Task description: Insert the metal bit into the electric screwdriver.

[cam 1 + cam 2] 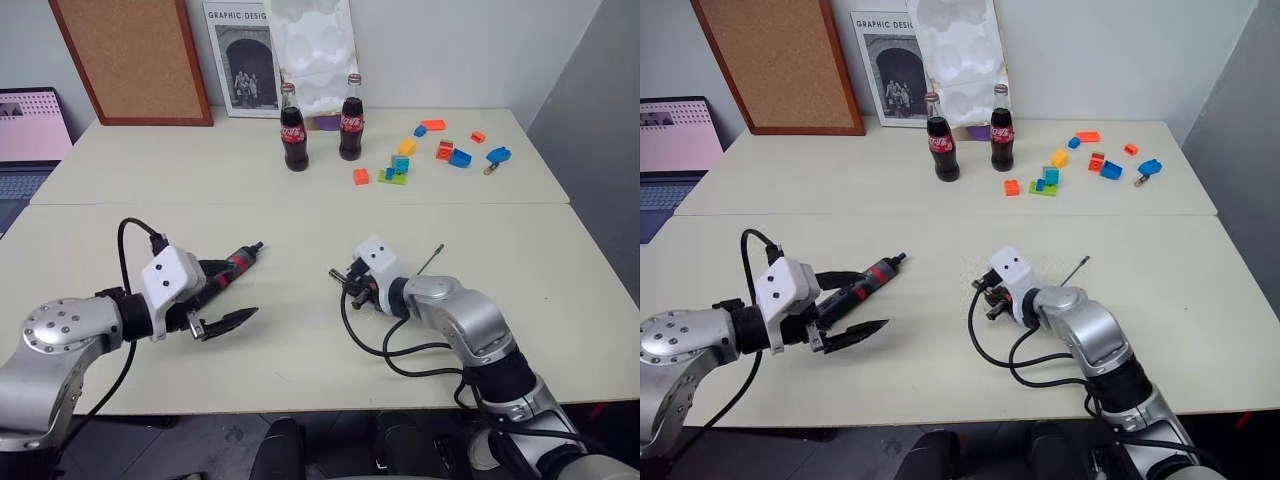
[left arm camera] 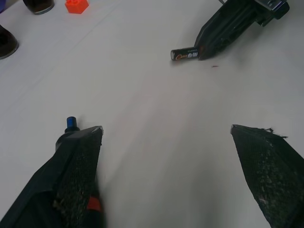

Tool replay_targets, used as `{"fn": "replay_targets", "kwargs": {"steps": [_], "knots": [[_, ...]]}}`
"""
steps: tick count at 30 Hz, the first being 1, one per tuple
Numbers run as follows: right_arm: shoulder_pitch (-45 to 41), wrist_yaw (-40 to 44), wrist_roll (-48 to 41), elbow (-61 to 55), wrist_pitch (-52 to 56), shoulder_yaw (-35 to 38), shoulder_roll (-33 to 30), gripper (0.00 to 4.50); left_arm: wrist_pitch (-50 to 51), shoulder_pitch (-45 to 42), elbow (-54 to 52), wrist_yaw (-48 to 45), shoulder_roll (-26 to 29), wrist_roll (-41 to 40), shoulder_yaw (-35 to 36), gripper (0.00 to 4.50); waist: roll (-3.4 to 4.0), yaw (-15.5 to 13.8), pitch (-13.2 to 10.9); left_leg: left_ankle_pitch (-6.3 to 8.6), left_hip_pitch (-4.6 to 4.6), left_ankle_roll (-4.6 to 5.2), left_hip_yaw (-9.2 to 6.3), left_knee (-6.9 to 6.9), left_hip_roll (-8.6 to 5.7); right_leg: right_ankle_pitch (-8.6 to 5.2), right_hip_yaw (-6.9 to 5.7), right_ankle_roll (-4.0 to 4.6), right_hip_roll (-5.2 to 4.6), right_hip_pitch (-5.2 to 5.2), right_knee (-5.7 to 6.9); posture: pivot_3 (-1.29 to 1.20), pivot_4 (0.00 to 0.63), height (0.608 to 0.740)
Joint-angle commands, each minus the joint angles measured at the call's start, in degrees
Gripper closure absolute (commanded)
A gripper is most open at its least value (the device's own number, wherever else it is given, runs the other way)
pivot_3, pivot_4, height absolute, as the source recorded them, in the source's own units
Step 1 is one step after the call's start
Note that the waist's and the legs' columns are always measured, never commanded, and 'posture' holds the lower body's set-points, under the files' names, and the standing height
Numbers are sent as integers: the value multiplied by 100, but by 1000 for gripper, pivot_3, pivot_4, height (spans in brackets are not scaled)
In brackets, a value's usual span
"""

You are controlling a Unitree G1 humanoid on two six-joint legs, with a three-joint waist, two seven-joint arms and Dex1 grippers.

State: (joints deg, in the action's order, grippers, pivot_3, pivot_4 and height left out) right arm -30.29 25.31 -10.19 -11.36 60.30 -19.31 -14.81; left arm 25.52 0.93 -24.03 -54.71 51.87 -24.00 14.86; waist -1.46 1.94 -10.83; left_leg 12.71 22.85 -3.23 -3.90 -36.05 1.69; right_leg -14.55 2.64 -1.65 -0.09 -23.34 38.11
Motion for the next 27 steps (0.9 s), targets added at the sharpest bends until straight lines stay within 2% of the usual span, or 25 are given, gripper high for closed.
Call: {"fn": "replay_targets", "kwargs": {"steps": [1,5,11,14,17,22,27], "knots": [[-103,19,42,-155,-118,40,-88,4189,62,-318,-52,-52,85,-82,-115,0,0,-5,0,0,1,0,0,0,0,0,-1,0,0,0,0,0,150,740],[-135,64,48,-294,-259,67,-201,4192,214,-559,-150,-106,78,-179,-292,0,0,5,0,0,3,0,0,1,0,1,-1,-2,0,-1,-2,0,150,740],[11,215,-26,-900,-465,325,-701,4193,577,-1051,-514,-68,-65,-464,-714,0,1,0,-1,0,9,0,0,2,0,0,0,-3,1,-7,-3,0,150,740],[254,230,26,-1255,-538,786,-1202,4193,781,-1498,-652,41,-330,-593,-1110,0,3,-45,-2,0,11,0,-1,1,-1,0,-2,-3,1,-6,-3,0,150,740],[556,171,113,-1333,-683,1338,-1700,4193,680,-1823,-576,81,-461,-241,-1603,0,2,-37,-2,0,12,0,0,-2,-8,3,2,-10,-3,2,-12,0,150,740],[1219,154,430,-569,-1736,2136,-2456,4194,581,-2340,-249,196,-884,7,-2098,0,2,-23,-2,0,9,0,4,0,-7,3,5,-11,0,2,-10,0,150,740],[1300,208,438,405,-2006,2569,-2699,4194,448,-2674,2,127,-1233,136,-2445,0,2,47,-2,0,3,1,11,-1,-4,4,15,-11,4,1,-3,0,150,740]]}}
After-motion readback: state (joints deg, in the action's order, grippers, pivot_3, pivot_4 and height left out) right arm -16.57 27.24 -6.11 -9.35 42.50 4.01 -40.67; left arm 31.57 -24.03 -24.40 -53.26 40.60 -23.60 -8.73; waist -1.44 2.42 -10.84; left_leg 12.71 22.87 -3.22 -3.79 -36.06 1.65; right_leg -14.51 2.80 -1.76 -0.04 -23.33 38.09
